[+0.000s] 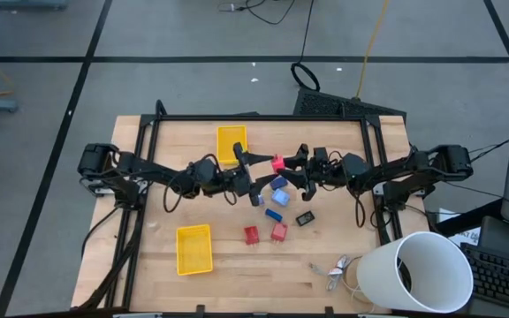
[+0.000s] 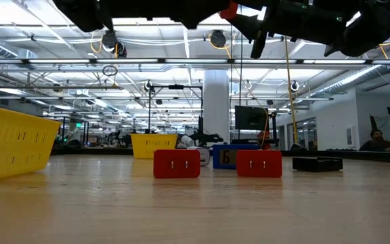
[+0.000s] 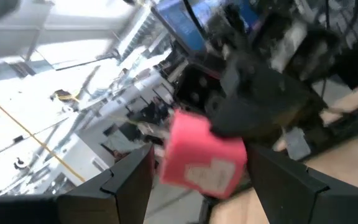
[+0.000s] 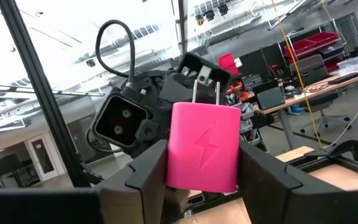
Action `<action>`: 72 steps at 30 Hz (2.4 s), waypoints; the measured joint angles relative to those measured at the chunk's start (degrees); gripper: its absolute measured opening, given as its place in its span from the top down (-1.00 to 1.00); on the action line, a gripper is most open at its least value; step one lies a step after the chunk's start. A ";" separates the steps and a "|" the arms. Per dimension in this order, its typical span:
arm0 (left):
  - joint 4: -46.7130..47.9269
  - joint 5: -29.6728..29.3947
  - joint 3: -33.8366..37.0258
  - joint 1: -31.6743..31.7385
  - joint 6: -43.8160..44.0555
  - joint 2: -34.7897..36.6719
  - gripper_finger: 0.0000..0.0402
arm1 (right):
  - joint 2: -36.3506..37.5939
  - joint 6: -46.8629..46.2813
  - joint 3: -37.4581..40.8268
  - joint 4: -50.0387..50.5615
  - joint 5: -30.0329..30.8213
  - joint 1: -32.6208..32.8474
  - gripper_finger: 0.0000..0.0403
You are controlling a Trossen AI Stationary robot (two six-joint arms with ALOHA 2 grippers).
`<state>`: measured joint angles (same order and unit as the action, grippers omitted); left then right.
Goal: Pick & Place Office items
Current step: Put the pink charger adapter into the top yellow bin
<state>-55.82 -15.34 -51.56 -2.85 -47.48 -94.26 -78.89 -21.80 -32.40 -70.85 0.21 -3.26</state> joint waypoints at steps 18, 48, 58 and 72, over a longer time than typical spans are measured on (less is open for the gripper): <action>0.87 -3.40 -1.59 0.13 -1.98 -2.12 0.15 | 0.04 0.15 0.02 1.33 -0.20 0.28 0.20; 18.51 -13.30 4.82 -0.77 11.47 11.98 0.15 | 13.71 12.25 0.04 35.04 -0.28 -1.38 0.00; 7.99 -11.25 23.19 8.94 31.80 17.36 0.15 | 25.67 14.22 0.04 54.35 -0.26 -1.38 0.01; 18.88 -8.18 27.68 21.52 63.38 15.61 0.12 | 28.05 16.98 0.04 60.38 -0.26 -1.14 0.03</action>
<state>-36.94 -23.53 -23.88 18.67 15.90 -78.65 -50.85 -4.82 -32.36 -10.46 -0.05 -4.40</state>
